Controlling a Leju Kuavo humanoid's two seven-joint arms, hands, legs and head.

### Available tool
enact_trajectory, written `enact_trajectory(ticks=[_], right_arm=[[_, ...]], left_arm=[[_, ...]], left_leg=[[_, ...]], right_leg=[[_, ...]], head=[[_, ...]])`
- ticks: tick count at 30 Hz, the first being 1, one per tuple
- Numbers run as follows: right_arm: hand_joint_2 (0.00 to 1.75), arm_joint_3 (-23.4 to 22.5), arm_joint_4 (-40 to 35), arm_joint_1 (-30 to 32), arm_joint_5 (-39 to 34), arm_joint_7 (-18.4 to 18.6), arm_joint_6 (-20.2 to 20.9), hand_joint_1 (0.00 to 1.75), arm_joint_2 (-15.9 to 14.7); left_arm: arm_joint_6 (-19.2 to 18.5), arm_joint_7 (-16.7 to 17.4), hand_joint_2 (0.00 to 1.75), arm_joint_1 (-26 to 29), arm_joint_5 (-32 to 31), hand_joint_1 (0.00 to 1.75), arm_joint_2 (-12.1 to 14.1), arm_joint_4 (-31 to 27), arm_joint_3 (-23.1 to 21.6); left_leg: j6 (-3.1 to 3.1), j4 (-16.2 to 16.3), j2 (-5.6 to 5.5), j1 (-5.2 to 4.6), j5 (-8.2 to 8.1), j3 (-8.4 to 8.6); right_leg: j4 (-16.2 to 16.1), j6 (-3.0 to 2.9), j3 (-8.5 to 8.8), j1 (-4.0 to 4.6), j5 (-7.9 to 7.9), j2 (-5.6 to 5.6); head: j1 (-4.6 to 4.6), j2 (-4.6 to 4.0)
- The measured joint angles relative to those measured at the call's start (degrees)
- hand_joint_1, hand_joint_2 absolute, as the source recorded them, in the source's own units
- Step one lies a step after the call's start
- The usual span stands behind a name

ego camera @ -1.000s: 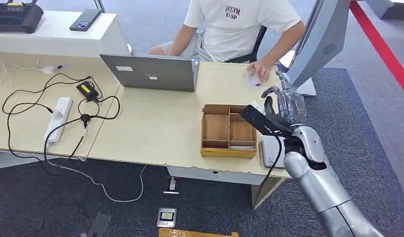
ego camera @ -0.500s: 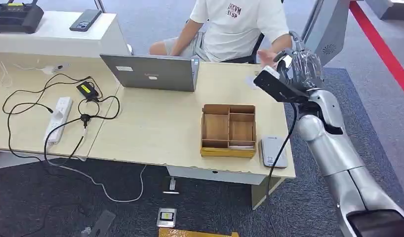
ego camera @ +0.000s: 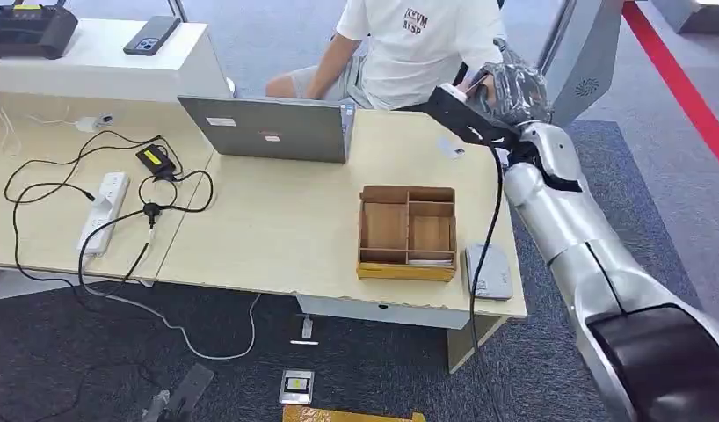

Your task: Pass the card to the sensor for recognition and then transmit it.

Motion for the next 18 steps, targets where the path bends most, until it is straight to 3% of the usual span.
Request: enact_trajectory(ticks=[3,4,5,14,18], right_arm=[[1.75,0.37,1.79,-0.24,0.0,-0.02,-0.09,1.75,1.03],[1.75,0.53,2.3,-0.28,0.0,-0.02,-0.15,0.31,1.27],[1.75,0.72,2.89,-0.27,0.02,0.0,-0.28,0.0,1.6],[1.75,1.49,5.9,-0.57,-0.63,-0.44,-2.2,0.0,3.5],[1.75,1.64,6.58,-1.66,-1.59,-2.97,-6.53,0.0,3.67]], left_arm=[[0.31,0.02,1.75,0.18,0.48,0.0,0.07,0.0,-0.07],[0.35,0.04,1.75,0.22,0.63,0.0,0.07,0.0,-0.09],[0.46,0.07,1.75,0.29,0.81,0.0,0.07,0.0,-0.09],[1.42,-0.83,1.75,1.04,2.23,0.0,0.07,0.0,-0.11],[2.27,-1.35,1.75,1.4,3.65,0.0,0.02,0.0,-0.37]], left_leg=[[0.0,0.0,0.02,0.0,0.0,0.01],[0.0,0.0,0.01,0.0,0.0,0.01],[0.0,0.0,0.02,0.0,0.0,0.01],[0.0,0.01,0.02,0.0,0.0,0.01],[0.0,0.01,0.03,0.0,0.0,0.01]], right_leg=[[0.0,0.0,0.0,0.0,0.0,0.0],[0.0,0.0,0.01,0.0,0.0,0.0],[0.0,0.0,0.01,0.0,0.0,0.0],[0.0,0.01,-0.01,0.0,0.01,0.0],[-0.01,0.01,-0.02,0.0,0.01,0.0]], head=[[0.0,0.0],[0.0,0.0],[0.0,0.0],[0.0,0.0],[0.0,0.0]])
